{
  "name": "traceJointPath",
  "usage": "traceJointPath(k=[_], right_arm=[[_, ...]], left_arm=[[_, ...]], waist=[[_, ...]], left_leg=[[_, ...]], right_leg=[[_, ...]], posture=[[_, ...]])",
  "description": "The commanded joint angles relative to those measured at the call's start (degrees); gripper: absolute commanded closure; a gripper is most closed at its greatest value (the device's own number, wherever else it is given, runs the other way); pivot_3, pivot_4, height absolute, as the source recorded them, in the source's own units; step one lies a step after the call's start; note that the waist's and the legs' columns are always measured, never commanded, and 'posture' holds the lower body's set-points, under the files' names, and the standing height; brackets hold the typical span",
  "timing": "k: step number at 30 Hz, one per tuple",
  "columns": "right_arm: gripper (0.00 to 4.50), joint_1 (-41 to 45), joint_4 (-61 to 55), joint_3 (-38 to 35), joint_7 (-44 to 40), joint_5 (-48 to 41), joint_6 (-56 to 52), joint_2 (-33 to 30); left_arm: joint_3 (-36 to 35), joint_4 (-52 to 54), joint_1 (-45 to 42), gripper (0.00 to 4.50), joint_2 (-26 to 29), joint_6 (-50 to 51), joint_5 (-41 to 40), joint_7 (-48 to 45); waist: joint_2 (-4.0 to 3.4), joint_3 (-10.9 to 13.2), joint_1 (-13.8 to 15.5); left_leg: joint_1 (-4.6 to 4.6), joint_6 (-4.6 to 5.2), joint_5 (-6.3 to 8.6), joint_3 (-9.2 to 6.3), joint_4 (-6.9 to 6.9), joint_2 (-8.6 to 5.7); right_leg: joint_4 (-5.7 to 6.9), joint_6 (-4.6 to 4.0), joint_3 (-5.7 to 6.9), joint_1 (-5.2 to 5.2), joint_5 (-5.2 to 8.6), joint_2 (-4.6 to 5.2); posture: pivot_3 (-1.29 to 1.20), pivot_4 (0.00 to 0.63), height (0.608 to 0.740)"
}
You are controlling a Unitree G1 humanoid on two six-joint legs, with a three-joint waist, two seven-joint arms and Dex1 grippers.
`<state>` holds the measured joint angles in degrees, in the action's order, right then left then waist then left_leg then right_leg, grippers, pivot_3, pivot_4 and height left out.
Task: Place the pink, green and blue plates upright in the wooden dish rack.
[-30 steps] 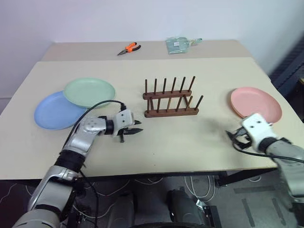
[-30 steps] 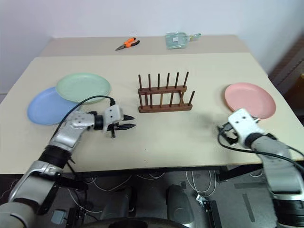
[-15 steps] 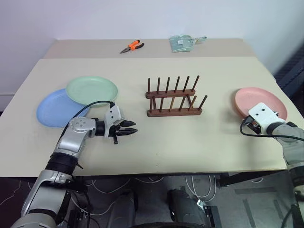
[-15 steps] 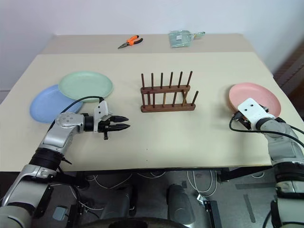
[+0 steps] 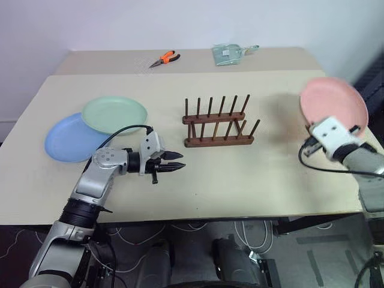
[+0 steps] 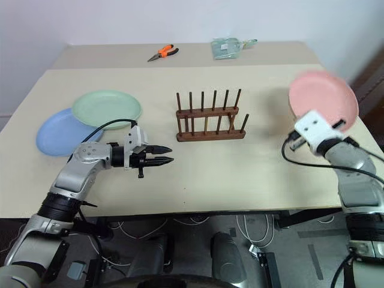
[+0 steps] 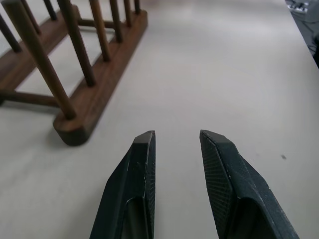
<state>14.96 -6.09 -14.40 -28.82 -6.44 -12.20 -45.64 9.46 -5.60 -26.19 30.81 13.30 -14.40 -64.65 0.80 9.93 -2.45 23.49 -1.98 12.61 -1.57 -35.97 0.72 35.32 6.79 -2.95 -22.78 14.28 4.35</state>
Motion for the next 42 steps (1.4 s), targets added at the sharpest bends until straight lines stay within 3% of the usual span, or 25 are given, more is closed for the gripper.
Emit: traceJointPath(k=[1,5,10,17,29,32,34,38,40,42], right_arm=[[4.47,5.17,-16.83,-7.41,1.37,-22.41,-14.01,4.13],[4.47,10.73,-24.53,-11.7,8.33,-52.26,-25.5,9.77],[4.47,12.5,-21.73,-10.71,14.16,-66.3,-29.03,13.49],[4.47,14.14,-13.18,-9.58,13.6,-69.58,-30.05,13.88],[4.47,15.73,-1.07,-8.31,8.03,-67.04,-31.59,13.58],[3.52,16.21,-0.45,-7.8,7.74,-65.06,-31.11,13.38],[2.63,16.64,-0.2,-7.95,8.45,-63.74,-30.24,13.69],[0.48,17.11,-0.54,-8.08,9.31,-58.1,-27.37,13.23],[0.46,16.95,-2.16,-7.86,8.54,-53.98,-25.26,11.59],[0.46,17.12,-3.79,-7.94,7.96,-50.98,-23.87,9.78]], left_arm=[[-1.69,-0.17,-0.65,3.11,0.48,-0.94,-0.46,0.39],[-1.96,-3.24,-1.79,3.11,0.35,-2.2,-0.26,0.27],[-2.76,-5.97,-3.45,3.11,0.2,-2.57,-1.22,-0.26],[-2.95,-5.31,-2.97,3.11,-0.07,-2.54,-0.81,-0.08],[-3.21,-1.87,-0.42,3.11,1.0,-0.81,-0.74,1.13],[-3.08,-1.66,0.0,3.11,1.7,-0.08,-0.64,0.99],[-3.25,-1.57,0.2,3.11,1.95,0.27,-0.78,1.12],[-4.03,-1.85,0.12,1.22,2.28,1.76,-1.29,1.7],[-5.35,-2.63,-0.41,0.19,2.3,1.76,-1.4,2.88],[-7.41,-3.14,-1.15,0.03,2.17,2.16,-2.11,4.58]], waist=[[0.02,0.01,0.03],[0.11,0.05,0.47],[0.18,0.08,1.71],[0.17,0.08,1.67],[0.16,0.09,1.57],[0.16,0.09,1.53],[0.16,0.09,1.53],[0.16,0.09,1.56],[0.15,0.09,1.62],[0.15,0.09,1.66]], left_leg=[[0.0,0.0,0.0,-0.03,0.0,0.01],[0.0,0.0,0.0,-0.07,-0.01,0.04],[0.06,0.01,0.01,-0.03,-0.03,0.04],[0.14,0.01,0.01,0.0,-0.01,0.03],[0.14,0.01,0.01,0.03,0.01,0.0],[0.14,0.02,0.01,0.03,0.02,0.0],[0.14,0.02,0.01,0.03,0.02,0.0],[0.15,0.02,0.01,0.04,0.02,-0.01],[0.16,0.02,0.01,0.05,0.02,-0.01],[0.3,0.02,0.01,0.04,-0.02,-0.02]], right_leg=[[0.0,0.0,0.0,0.01,0.0,-0.02],[-0.04,-0.03,0.03,0.07,0.01,0.01],[-0.12,-0.06,0.05,0.04,0.01,0.19],[-0.15,-0.07,0.05,-0.03,0.01,0.25],[-0.13,-0.06,0.05,-0.08,0.01,0.21],[-0.13,-0.06,0.05,-0.09,0.01,0.19],[-0.12,-0.06,0.05,-0.1,0.01,0.19],[-0.13,-0.06,0.05,-0.11,0.01,0.19],[-0.13,-0.05,0.05,-0.12,0.01,0.19],[-0.12,-0.04,0.05,-0.25,0.0,0.19]], posture=[[0.0,0.15,0.732],[0.0,0.15,0.732],[0.0,0.15,0.732],[0.0,0.15,0.732],[0.0,0.15,0.732],[0.0,0.15,0.732],[0.0,0.15,0.732],[0.0,0.15,0.732],[0.0,0.15,0.732],[0.0,0.15,0.732]])
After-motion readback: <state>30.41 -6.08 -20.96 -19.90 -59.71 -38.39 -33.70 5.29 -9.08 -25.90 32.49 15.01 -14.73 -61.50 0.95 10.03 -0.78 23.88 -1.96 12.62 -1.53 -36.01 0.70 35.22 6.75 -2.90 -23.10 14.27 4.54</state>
